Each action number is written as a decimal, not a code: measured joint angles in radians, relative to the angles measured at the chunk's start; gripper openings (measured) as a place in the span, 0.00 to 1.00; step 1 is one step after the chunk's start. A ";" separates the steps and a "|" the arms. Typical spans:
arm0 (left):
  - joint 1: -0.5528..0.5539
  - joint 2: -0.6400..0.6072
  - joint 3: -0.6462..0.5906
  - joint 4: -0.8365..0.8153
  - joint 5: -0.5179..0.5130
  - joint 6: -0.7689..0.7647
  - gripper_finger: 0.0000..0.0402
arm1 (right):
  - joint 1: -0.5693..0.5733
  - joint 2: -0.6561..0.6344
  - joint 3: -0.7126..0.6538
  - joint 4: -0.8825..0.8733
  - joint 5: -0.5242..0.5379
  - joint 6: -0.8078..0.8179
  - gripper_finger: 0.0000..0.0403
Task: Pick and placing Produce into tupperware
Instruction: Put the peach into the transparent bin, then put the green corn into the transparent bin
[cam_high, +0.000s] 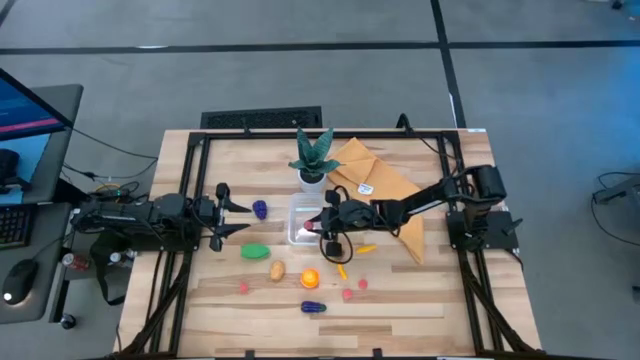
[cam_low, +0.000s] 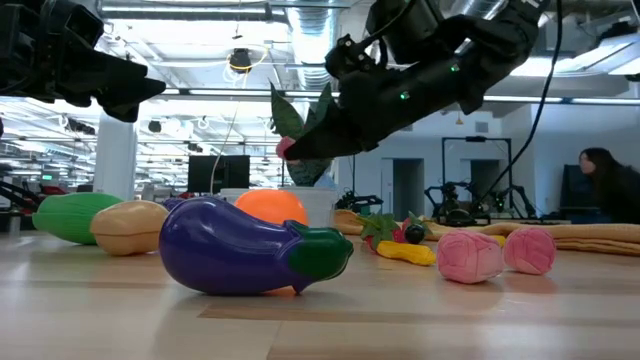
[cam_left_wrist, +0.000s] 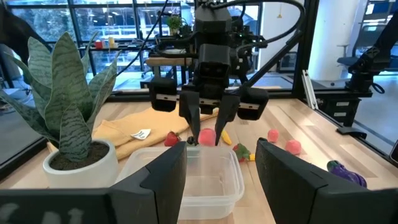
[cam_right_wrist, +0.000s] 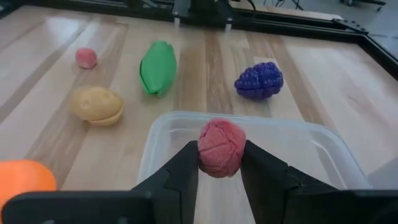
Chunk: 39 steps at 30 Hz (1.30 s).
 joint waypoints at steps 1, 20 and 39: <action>0.000 0.000 0.000 0.000 0.000 0.000 0.45 | 0.000 -0.002 0.000 -0.002 -0.005 0.000 0.30; 0.000 0.096 0.000 0.005 -0.037 -0.011 0.45 | 0.064 -0.098 -0.001 -0.128 -0.084 -0.034 0.51; 0.000 0.358 0.104 0.152 -0.270 -0.082 0.45 | 0.322 -0.516 -0.001 -0.716 0.114 0.094 0.42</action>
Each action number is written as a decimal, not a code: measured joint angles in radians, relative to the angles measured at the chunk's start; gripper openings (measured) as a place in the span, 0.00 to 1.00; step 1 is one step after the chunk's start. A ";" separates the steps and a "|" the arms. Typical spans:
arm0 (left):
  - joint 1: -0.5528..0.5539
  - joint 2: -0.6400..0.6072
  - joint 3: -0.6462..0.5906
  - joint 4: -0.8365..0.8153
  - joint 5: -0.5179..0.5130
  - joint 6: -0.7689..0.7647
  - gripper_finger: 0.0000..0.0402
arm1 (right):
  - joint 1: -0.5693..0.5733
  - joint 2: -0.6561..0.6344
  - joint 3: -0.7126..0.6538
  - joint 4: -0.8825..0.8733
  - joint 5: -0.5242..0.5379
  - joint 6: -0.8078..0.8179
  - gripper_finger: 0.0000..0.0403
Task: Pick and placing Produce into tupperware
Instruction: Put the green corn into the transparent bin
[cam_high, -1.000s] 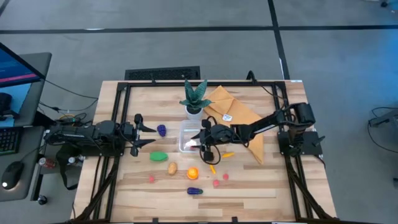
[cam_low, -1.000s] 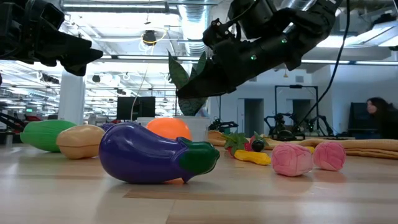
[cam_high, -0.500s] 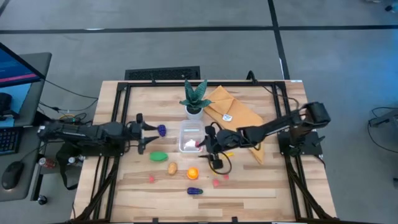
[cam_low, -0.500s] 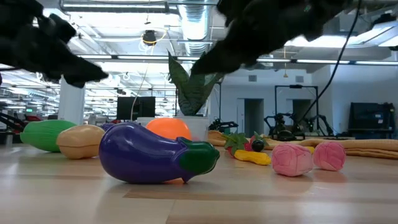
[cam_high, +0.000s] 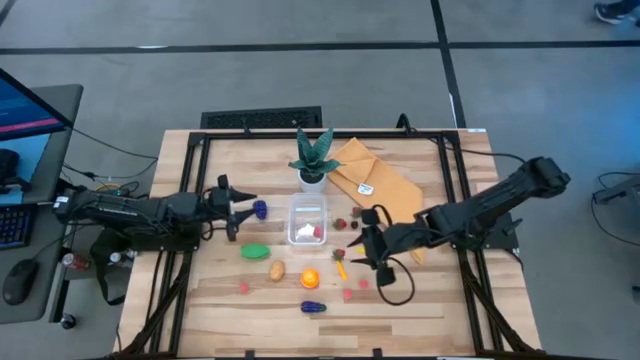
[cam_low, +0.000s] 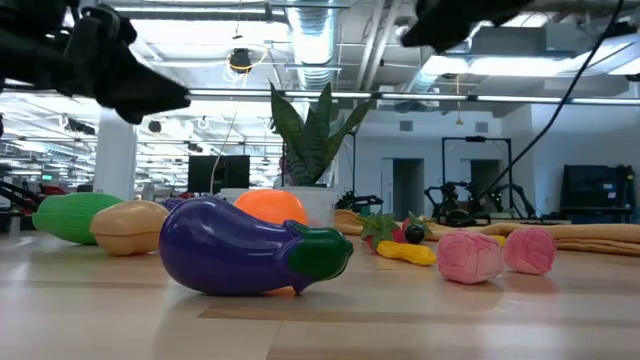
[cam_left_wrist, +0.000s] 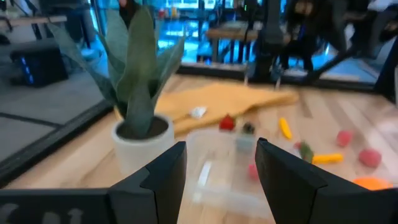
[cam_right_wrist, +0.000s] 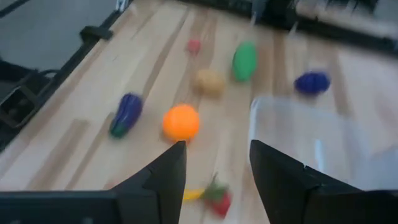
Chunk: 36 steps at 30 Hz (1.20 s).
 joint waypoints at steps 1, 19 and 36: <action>0.000 0.000 0.000 -0.007 0.000 0.000 0.45 | 0.008 -0.010 0.000 -0.056 0.000 0.047 0.41; -0.095 0.002 0.003 -0.362 0.379 -0.067 0.45 | 0.282 -0.034 0.000 -0.307 0.342 0.397 0.32; -0.216 0.027 0.006 -0.450 0.246 -0.201 0.53 | 0.226 0.002 0.000 -0.247 0.369 0.391 0.31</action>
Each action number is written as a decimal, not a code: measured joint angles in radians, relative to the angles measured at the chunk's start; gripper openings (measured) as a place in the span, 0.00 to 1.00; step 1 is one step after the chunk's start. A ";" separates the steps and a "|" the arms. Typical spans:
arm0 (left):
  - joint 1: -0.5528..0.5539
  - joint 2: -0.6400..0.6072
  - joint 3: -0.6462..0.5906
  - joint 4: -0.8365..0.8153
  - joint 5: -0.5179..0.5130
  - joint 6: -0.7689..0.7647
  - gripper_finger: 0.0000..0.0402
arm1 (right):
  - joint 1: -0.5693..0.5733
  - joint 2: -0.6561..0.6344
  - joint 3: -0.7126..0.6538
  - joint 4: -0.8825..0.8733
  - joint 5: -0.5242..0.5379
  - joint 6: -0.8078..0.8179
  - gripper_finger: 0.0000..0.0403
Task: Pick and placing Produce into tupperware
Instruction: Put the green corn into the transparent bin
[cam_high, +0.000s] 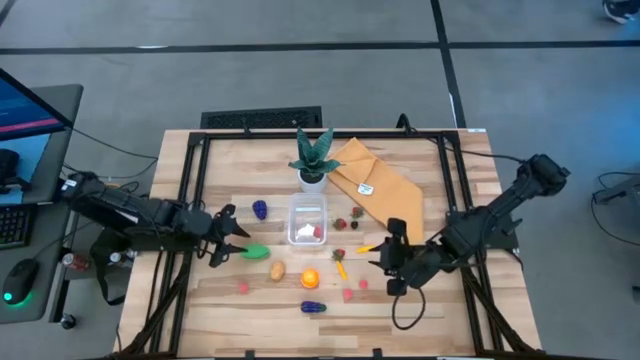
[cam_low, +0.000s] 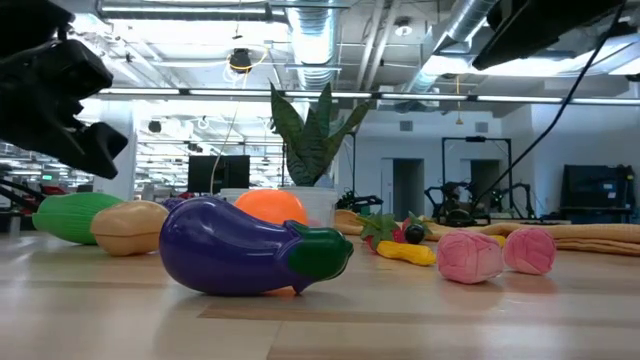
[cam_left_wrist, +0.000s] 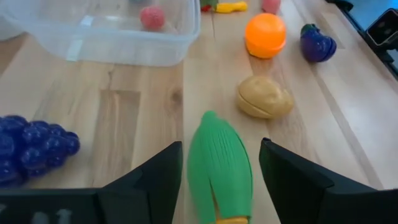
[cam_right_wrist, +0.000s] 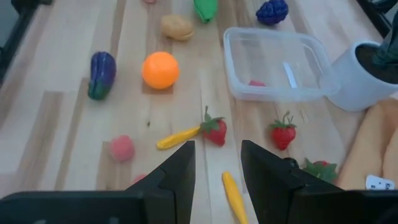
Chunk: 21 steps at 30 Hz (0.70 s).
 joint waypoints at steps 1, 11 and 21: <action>-0.005 0.008 0.000 0.000 -0.006 -0.008 0.55 | -0.004 0.007 0.000 0.000 -0.003 -0.007 0.30; -0.062 0.128 0.000 0.070 -0.016 -0.091 0.72 | -0.043 0.079 0.000 0.010 -0.006 -0.021 0.31; -0.082 0.330 0.000 0.201 -0.058 -0.129 0.78 | -0.023 0.087 0.000 0.046 -0.006 -0.035 0.30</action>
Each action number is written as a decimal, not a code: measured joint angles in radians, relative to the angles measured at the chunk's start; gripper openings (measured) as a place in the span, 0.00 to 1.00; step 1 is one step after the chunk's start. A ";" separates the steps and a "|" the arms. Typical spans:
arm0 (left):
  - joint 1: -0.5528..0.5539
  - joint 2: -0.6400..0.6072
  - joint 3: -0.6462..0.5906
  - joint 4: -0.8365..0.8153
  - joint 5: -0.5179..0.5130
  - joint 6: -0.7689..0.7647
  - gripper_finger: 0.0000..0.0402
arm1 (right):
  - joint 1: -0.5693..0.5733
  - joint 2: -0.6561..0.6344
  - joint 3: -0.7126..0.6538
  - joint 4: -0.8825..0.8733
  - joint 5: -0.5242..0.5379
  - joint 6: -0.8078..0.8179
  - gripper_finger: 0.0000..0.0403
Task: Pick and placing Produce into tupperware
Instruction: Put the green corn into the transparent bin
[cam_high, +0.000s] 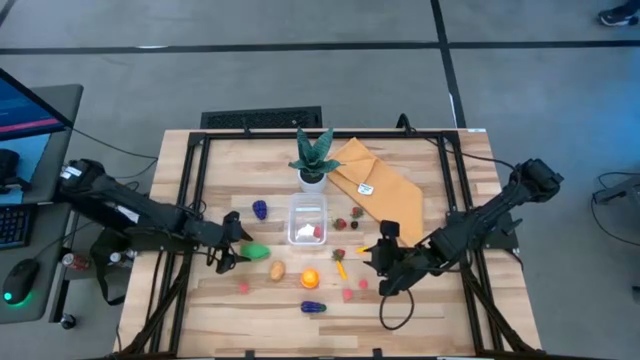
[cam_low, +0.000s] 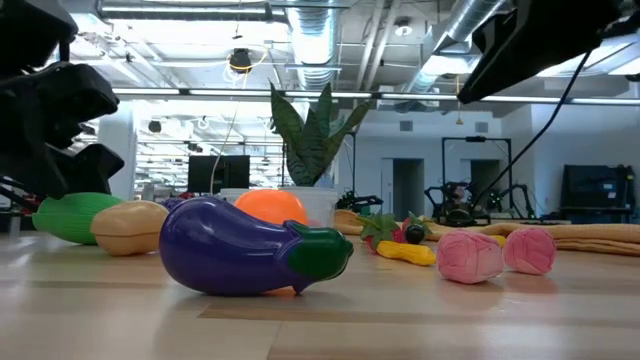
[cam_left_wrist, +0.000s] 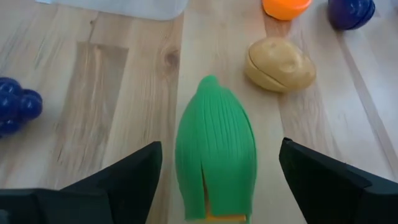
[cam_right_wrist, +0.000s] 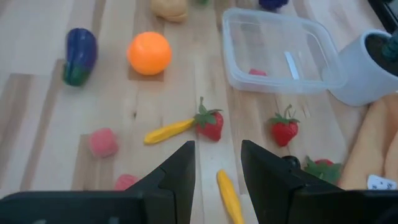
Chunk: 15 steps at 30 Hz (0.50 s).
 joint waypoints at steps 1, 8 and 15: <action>0.000 0.018 0.000 0.018 0.004 0.000 0.78 | 0.004 0.000 0.000 0.001 0.000 -0.003 0.31; 0.000 0.126 0.000 0.102 0.017 -0.009 0.78 | 0.027 0.000 0.000 0.014 0.001 -0.003 0.31; 0.000 0.207 0.000 0.173 0.017 -0.021 0.78 | 0.049 0.000 0.000 0.032 0.002 -0.003 0.31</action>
